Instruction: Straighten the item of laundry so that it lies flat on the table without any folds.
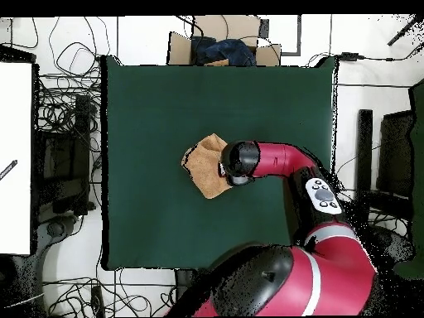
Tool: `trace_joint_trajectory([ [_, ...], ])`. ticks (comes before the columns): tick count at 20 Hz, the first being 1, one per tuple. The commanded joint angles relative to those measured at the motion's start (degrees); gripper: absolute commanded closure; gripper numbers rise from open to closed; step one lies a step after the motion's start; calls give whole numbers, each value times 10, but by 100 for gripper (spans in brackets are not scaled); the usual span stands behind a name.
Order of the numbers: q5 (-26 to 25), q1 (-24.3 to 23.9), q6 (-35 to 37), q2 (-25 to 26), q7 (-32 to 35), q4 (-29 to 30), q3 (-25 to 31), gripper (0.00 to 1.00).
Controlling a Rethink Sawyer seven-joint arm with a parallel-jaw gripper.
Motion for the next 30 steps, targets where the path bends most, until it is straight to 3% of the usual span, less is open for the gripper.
trace_joint_trajectory([
  [1, -77, -5, -201, 193, 12, -56, 14, 0],
  [11, -82, 2, -206, 188, 30, -52, 6, 0],
  [19, -86, -5, -197, 189, 6, -53, 16, 0],
  [20, -85, -3, -192, 189, 7, -55, 16, 100],
  [30, -86, -3, -207, 187, 18, -51, 13, 100],
])
